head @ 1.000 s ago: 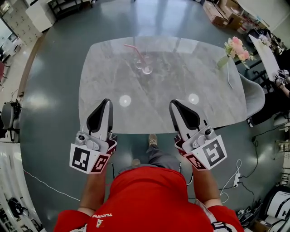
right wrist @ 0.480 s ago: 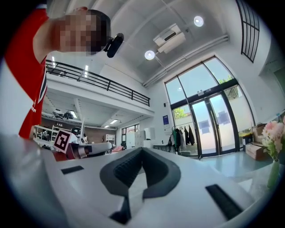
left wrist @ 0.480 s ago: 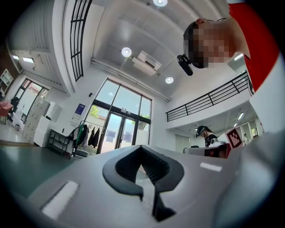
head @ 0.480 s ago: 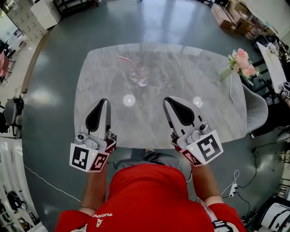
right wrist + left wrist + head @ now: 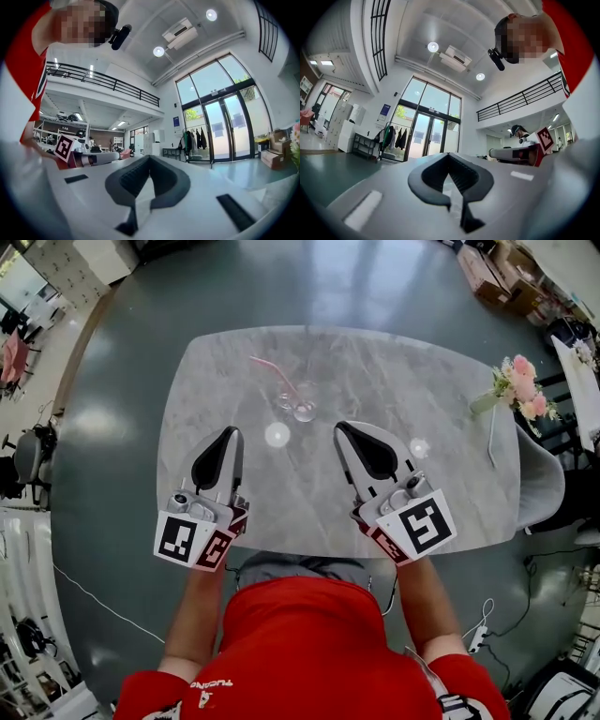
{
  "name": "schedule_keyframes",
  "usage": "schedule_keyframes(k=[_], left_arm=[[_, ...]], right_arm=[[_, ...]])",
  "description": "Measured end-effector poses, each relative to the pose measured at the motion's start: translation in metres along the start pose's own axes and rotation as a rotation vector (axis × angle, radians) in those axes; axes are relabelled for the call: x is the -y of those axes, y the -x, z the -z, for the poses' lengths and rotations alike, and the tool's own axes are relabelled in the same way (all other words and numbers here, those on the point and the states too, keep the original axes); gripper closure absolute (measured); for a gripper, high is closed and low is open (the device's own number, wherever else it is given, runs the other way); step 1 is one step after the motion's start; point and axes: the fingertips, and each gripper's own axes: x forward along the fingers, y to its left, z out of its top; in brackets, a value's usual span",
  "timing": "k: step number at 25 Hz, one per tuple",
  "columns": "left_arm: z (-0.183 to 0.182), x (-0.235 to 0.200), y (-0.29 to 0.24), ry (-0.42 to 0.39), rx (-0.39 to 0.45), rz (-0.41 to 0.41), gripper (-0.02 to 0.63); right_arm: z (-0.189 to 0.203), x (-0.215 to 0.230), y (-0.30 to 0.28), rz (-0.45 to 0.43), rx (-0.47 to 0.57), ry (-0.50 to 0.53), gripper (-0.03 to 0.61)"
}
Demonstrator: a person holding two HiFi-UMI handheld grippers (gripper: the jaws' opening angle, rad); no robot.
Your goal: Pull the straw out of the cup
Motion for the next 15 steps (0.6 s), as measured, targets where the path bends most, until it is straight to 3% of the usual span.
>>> schedule_keyframes(k=[15], left_arm=[[0.065, -0.033, -0.043, 0.045, -0.117, 0.083, 0.609]], right_arm=[[0.068, 0.029, -0.073, 0.041, -0.187, 0.032, 0.577]])
